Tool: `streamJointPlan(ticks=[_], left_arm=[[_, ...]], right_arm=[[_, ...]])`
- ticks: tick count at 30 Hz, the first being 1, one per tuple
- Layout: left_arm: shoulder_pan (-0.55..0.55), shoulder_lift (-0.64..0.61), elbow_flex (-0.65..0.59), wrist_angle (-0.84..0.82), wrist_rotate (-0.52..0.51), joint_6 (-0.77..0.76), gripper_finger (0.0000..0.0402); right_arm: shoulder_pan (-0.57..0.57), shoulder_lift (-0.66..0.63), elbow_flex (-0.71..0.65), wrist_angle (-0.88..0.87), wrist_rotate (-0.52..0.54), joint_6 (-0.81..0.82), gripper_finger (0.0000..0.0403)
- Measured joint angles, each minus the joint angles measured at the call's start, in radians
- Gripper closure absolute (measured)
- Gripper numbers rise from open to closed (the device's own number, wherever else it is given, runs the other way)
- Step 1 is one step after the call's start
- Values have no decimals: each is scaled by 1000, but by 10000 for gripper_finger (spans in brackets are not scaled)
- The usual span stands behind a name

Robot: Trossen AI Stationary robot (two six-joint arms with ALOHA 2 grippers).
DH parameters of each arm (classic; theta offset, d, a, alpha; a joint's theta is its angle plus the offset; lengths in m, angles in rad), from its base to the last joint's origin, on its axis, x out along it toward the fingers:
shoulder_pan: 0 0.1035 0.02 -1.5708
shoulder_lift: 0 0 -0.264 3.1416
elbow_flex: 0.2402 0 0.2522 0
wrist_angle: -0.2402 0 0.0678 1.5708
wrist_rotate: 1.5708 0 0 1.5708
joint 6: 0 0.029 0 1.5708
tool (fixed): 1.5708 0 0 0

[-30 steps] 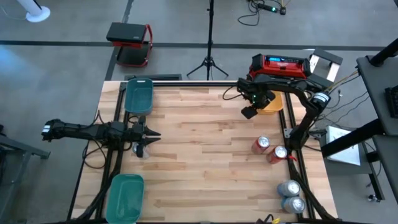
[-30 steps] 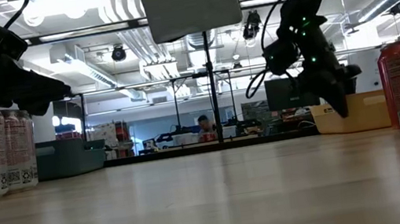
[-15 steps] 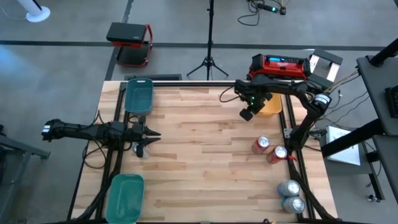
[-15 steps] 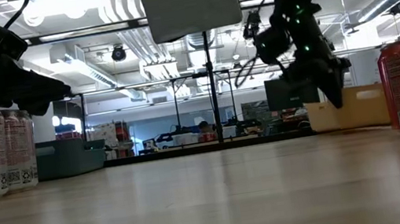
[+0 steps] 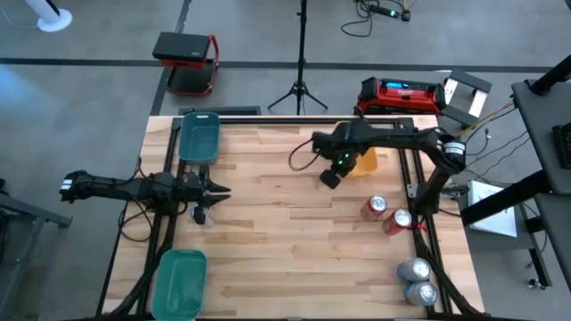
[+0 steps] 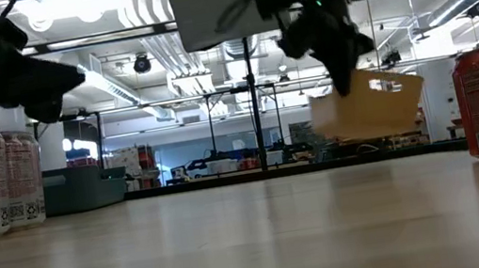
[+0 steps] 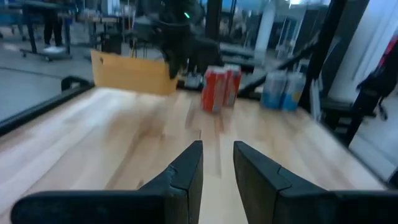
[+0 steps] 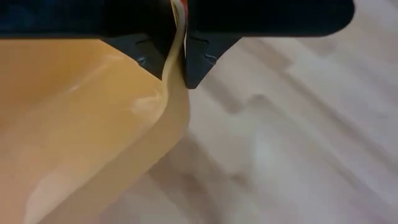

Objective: Sort soda cans
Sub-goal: Move the yellow bin from the top right to the center of the table

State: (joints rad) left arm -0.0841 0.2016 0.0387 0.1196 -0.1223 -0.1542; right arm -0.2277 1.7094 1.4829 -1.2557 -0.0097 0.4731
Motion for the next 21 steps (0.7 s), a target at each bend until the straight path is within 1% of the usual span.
streamJointPlan(ticks=[5,8,10,12,14,16,21], left_arm=[[0,0,0,40,0,-12,328],[0,3,0,77,0,-12,328],[-4,5,0,130,6,-39,328],[-18,14,34,119,9,-59,328],[-33,37,104,35,-5,-65,328],[-44,71,205,-78,-32,-64,328],[-74,179,476,-399,-18,-64,328]], right_arm=[[154,60,114,-3,-3,117,392],[236,103,150,-4,-33,181,391],[284,134,168,-4,-45,226,391],[325,160,184,-9,-47,271,391],[355,182,194,-13,-47,306,391],[377,200,199,-10,-43,345,391],[404,260,199,-11,-43,400,390]])
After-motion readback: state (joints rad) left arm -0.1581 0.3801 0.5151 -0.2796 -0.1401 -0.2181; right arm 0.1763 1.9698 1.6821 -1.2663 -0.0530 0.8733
